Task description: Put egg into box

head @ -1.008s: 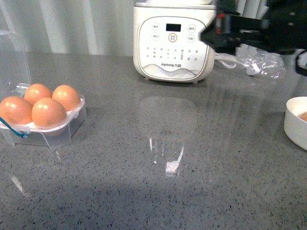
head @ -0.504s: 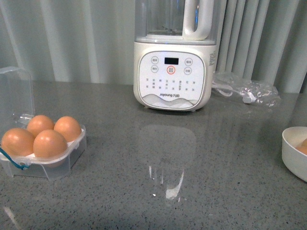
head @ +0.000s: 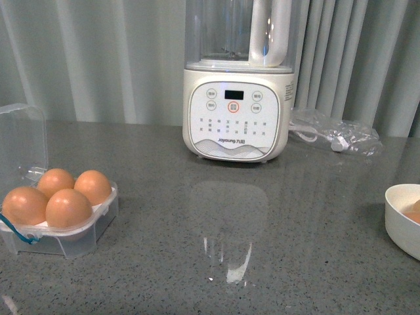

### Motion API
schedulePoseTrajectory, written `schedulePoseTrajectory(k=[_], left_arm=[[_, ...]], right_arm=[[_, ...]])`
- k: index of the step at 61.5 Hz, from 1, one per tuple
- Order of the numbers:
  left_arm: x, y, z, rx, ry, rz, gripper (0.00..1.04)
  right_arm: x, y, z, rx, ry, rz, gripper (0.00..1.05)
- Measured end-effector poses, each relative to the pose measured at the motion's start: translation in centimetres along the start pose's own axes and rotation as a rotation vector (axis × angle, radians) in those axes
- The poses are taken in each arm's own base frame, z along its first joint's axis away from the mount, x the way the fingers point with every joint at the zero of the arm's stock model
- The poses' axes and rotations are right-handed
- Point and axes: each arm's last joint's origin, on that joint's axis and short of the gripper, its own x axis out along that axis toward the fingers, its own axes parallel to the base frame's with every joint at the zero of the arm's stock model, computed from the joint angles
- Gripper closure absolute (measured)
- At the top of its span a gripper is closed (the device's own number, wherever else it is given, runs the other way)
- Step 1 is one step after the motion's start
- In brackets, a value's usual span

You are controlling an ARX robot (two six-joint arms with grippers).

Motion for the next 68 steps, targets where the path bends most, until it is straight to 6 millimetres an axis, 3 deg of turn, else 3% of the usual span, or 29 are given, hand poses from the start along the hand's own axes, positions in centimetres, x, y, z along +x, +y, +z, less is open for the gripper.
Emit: schedulePoseTrajectory(k=[27,68], left_arm=[[0.0,0.0,0.0,0.0,0.0,0.0,0.07],[0.0,0.0,0.0,0.0,0.0,0.0,0.07]], right_arm=[[-3.0,0.6,-2.8,0.0,0.0,0.026,1.01],[-5.2,0.5,-4.4,-0.001,-0.019,0.026,1.01]])
